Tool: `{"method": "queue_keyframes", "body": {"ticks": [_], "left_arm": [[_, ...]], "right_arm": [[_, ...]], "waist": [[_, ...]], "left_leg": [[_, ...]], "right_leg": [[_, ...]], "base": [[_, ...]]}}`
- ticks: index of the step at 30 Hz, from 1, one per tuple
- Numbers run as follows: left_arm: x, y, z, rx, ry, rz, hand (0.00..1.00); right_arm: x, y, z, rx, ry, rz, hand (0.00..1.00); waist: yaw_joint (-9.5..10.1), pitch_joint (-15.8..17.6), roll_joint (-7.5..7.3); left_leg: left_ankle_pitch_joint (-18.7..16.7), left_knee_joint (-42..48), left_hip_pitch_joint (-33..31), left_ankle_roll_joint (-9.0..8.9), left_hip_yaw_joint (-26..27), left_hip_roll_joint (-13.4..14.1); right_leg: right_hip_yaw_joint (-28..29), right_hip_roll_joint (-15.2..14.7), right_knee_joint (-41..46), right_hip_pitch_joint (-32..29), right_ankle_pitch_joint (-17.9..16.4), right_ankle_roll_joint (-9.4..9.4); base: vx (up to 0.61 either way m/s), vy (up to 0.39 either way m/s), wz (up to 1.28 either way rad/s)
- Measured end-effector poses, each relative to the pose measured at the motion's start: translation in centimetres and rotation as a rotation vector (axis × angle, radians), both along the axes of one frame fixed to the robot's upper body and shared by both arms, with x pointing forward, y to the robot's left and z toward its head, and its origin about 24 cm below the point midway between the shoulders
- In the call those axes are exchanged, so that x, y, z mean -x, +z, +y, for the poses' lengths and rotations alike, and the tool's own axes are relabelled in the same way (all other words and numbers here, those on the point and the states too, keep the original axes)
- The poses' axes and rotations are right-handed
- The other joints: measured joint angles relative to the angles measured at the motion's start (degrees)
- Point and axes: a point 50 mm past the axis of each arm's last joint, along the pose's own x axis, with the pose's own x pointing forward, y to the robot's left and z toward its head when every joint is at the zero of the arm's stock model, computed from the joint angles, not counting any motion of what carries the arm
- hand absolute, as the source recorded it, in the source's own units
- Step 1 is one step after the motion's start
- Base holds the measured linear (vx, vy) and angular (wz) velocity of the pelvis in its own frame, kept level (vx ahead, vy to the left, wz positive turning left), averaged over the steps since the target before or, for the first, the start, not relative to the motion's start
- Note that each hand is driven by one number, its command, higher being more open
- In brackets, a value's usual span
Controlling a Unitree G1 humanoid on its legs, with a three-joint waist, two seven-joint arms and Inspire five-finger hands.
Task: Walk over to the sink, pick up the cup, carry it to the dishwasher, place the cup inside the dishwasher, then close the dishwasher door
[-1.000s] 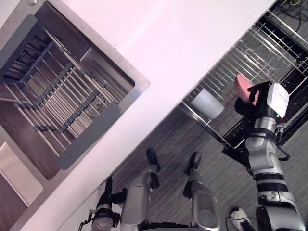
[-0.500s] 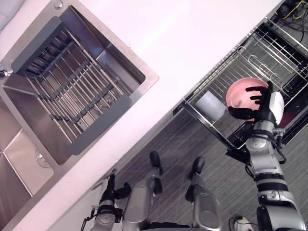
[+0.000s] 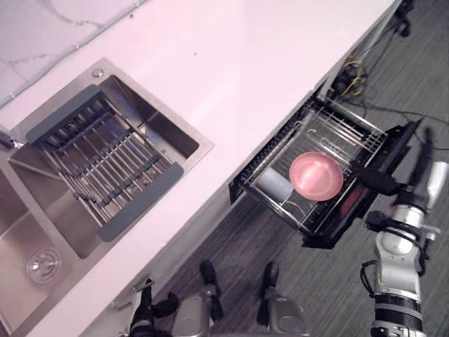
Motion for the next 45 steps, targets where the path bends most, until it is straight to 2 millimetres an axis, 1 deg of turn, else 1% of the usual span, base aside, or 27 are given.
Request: {"method": "queue_keyframes", "body": {"ticks": [1,2,4,6,7,8,9,10,12,13,15,18,19,22,23,24,25,27,28,29,32,34,37,41,43,44,45], "left_arm": [[0.2,-0.1,0.0,0.0,0.002,0.006,1.0],[0.5,-0.3,-0.1,0.004,0.004,0.019,1.0],[0.8,-0.4,-0.1,0.006,0.008,0.027,1.0],[0.8,-0.4,-0.3,0.014,0.008,0.025,1.0],[0.5,-0.4,-0.6,0.022,-0.004,0.016,1.0],[0.2,-0.4,-1.0,0.036,-0.017,0.0,1.0],[-0.2,-0.4,-1.6,0.057,-0.023,-0.016,1.0],[-0.5,-0.4,-1.9,0.067,-0.026,-0.024,1.0],[-1.3,-0.3,-3.3,0.107,-0.036,-0.055,1.0],[-1.4,-0.3,-3.6,0.118,-0.032,-0.062,1.0],[-1.8,-0.2,-4.5,0.141,-0.038,-0.076,1.0],[-2.1,-0.1,-4.9,0.155,-0.042,-0.091,1.0],[-3.5,0.8,-5.3,0.189,-0.103,-0.15,1.0],[-3.6,0.9,-5.4,0.195,-0.114,-0.156,1.0],[-3.5,0.9,-5.5,0.201,-0.119,-0.154,1.0],[-3.6,0.9,-5.6,0.204,-0.123,-0.157,1.0],[-3.7,1.0,-5.7,0.213,-0.139,-0.164,1.0],[-4.1,1.3,-6.0,0.229,-0.182,-0.183,1.0],[-4.2,1.4,-6.0,0.231,-0.19,-0.185,1.0],[-4.3,1.4,-6.1,0.235,-0.198,-0.191,1.0],[-4.2,1.4,-6.4,0.247,-0.164,-0.196,1.0],[-4.2,1.3,-6.8,0.256,-0.152,-0.199,1.0],[-4.1,1.3,-7.0,0.261,-0.147,-0.195,1.0],[-4.2,1.3,-7.3,0.271,-0.146,-0.2,1.0],[-4.2,1.3,-7.4,0.275,-0.145,-0.207,1.0],[-4.2,1.3,-7.4,0.275,-0.144,-0.207,1.0],[-4.1,1.3,-7.4,0.274,-0.14,-0.203,1.0]], "right_arm": [[0.3,-0.1,-0.5,-0.026,-0.026,-0.014,1.0],[0.8,-0.6,-1.7,-0.093,-0.083,-0.027,1.0],[1.3,-1.6,-3.0,-0.161,-0.137,-0.012,1.0],[1.7,-2.6,-4.8,-0.277,-0.202,-0.017,1.0],[1.9,-2.5,-5.5,-0.31,-0.225,-0.036,0.0],[1.7,-2.1,-6.3,-0.355,-0.238,-0.076,0.0],[1.6,-1.5,-7.2,-0.384,-0.25,-0.115,0.0],[1.4,-1.1,-7.6,-0.398,-0.252,-0.136,0.0],[1.2,0.5,-9.0,-0.425,-0.234,-0.195,0.0],[1.0,0.8,-9.2,-0.423,-0.226,-0.203,0.0],[0.3,2.2,-9.6,-0.419,-0.174,-0.238,0.0],[-0.8,2.9,-9.6,-0.452,-0.083,-0.272,0.0],[-4.9,5.4,-8.0,-0.463,0.25,-0.325,0.0],[-5.3,5.8,-7.8,-0.451,0.273,-0.327,0.0],[-5.4,5.7,-7.8,-0.45,0.264,-0.32,0.0],[-5.4,5.6,-8.1,-0.463,0.25,-0.317,0.0],[-5.5,4.7,-8.9,-0.513,0.205,-0.284,0.0],[-4.1,3.5,-10.9,-0.564,0.11,-0.21,0.0],[-4.0,3.6,-11.1,-0.559,0.106,-0.209,0.0],[-4.0,4.0,-11.2,-0.541,0.109,-0.195,0.0],[-4.4,3.8,-10.9,-0.541,0.123,-0.153,0.0],[-5.3,4.0,-10.5,-0.554,0.135,-0.145,0.0],[-6.4,4.4,-9.7,-0.545,0.166,-0.109,0.0],[-8.2,5.6,-8.5,-0.542,0.258,-0.106,0.0],[-8.9,5.5,-7.8,-0.573,0.274,-0.12,0.0],[-8.7,5.2,-8.0,-0.575,0.27,-0.12,0.0],[-8.6,5.1,-8.0,-0.562,0.28,-0.104,1.0]], "waist": [[-0.16,0.0,0.02],[-0.59,-0.1,0.19],[-1.17,-0.2,0.4],[-1.9,0.2,1.41],[-2.25,0.7,2.37],[-3.02,1.5,3.81],[-3.13,2.5,5.56],[-3.16,3.2,6.43],[-3.67,5.8,10.34],[-3.76,6.3,11.17],[-3.99,8.0,13.42],[-3.87,8.5,14.61],[-1.94,8.7,15.37],[-1.18,8.7,15.43],[-0.69,8.3,15.93],[-0.62,8.2,16.02],[-0.56,8.2,16.09],[-0.49,8.1,16.18],[-0.47,8.1,16.19],[-0.34,8.1,16.25],[-0.33,7.4,17.13],[0.08,6.8,17.96],[0.6,6.4,18.4],[3.64,6.1,18.8],[4.53,6.1,18.85],[4.52,6.1,18.83],[4.31,6.1,18.82]], "left_leg": [[0.0,0.0,0.1,0.0,0.4,0.0],[0.0,0.2,0.2,0.03,1.2,0.1],[0.0,0.3,0.1,0.03,1.7,0.1],[-0.4,1.0,-1.2,-0.1,2.3,0.2],[-0.4,1.3,-2.1,-0.06,2.5,0.2],[-0.4,1.8,-3.5,-0.02,2.6,0.1],[-0.4,2.0,-4.4,0.05,3.3,0.1],[-0.3,2.0,-4.5,0.11,3.6,0.1],[-0.1,1.8,-4.9,0.25,3.9,-0.1],[0.1,1.5,-5.0,0.22,3.9,-0.2],[1.1,0.0,-5.2,0.49,3.9,-0.6],[1.4,-0.3,-5.8,0.68,3.7,-0.8],[2.1,-1.2,-6.1,0.78,-1.1,-2.0],[2.2,-1.4,-6.1,0.77,-1.4,-2.2],[2.5,-2.1,-6.0,0.62,-3.1,-2.6],[2.6,-2.2,-5.7,0.52,-4.7,-2.9],[2.8,-2.1,-4.7,0.42,-7.9,-3.4],[2.9,-1.4,-3.2,0.41,-13.2,-4.5],[3.0,-1.3,-3.2,0.44,-13.9,-4.8],[3.4,-1.1,-3.3,0.29,-15.3,-5.6],[4.0,-1.3,-3.0,0.08,-18.9,-6.6],[4.8,-2.1,-2.7,-0.54,-21.7,-7.2],[5.7,-2.1,-2.5,-0.41,-23.2,-7.4],[7.1,-2.7,-2.4,0.15,-25.8,-8.3],[7.4,-2.9,-2.3,-0.05,-26.4,-8.4],[7.4,-2.9,-2.2,-0.07,-26.4,-8.4],[7.4,-3.0,-2.1,-0.08,-26.3,-8.3]], "right_leg": [[0.4,0.0,0.0,-0.1,0.1,0.02],[1.2,0.0,0.0,-0.4,0.3,-0.05],[1.8,0.0,0.0,-1.0,0.5,-0.11],[2.6,-0.1,0.0,-2.6,1.0,-0.22],[2.8,-0.2,0.0,-3.4,1.2,-0.3],[3.0,-0.3,0.0,-4.7,1.6,-0.49],[3.7,-0.4,0.1,-5.8,2.2,-0.42],[3.9,-0.4,0.1,-6.2,2.4,-0.44],[4.4,-0.6,0.3,-7.0,2.7,-0.32],[4.6,-0.6,0.5,-7.4,2.7,-0.32],[5.1,-0.6,0.9,-8.6,2.7,-0.31],[5.1,-0.7,1.0,-9.6,2.7,-0.3],[2.2,-1.9,2.0,-9.4,2.0,-0.08],[1.9,-2.1,2.2,-9.2,1.9,0.01],[1.1,-2.4,3.7,-9.2,1.1,0.18],[0.3,-3.0,5.3,-9.5,-0.1,0.22],[-2.1,-4.4,9.5,-9.3,-2.3,0.49],[-6.3,-7.6,16.9,-8.2,-6.8,1.06],[-7.6,-8.5,18.4,-8.2,-7.7,1.12],[-9.3,-10.1,20.8,-8.3,-9.0,1.25],[-13.5,-12.6,24.5,-6.9,-11.5,1.65],[-17.3,-14.3,27.0,-5.4,-13.2,1.72],[-21.3,-16.0,29.8,-3.3,-15.3,1.74],[-24.5,-18.1,33.2,-2.1,-17.8,2.02],[-25.4,-18.4,33.7,-1.4,-18.4,2.14],[-25.7,-18.3,33.7,-1.2,-18.4,2.14],[-25.8,-18.1,33.6,-1.0,-18.4,2.14]], "base": [[-0.01,0.014,-0.27],[-0.01,0.013,-0.27],[-0.01,0.007,-0.21],[-0.02,0.008,-0.15],[-0.02,0.016,-0.09],[-0.03,0.023,-0.14],[-0.02,0.023,-0.19],[-0.02,0.024,-0.22],[-0.02,0.016,-0.13],[0.0,0.009,-0.11],[0.03,0.009,-0.1],[0.09,0.016,0.16],[0.19,0.048,0.54],[0.1,0.022,0.23],[0.06,0.018,0.2],[0.07,0.036,0.46],[0.06,0.027,0.71],[0.05,0.022,1.0],[0.0,0.043,0.86],[-0.02,0.042,0.69],[-0.04,-0.004,0.71],[-0.06,-0.051,0.76],[-0.04,-0.09,0.77],[0.01,-0.117,0.42],[0.04,-0.108,0.27],[0.04,-0.114,0.14],[0.02,-0.095,-0.01]]}}
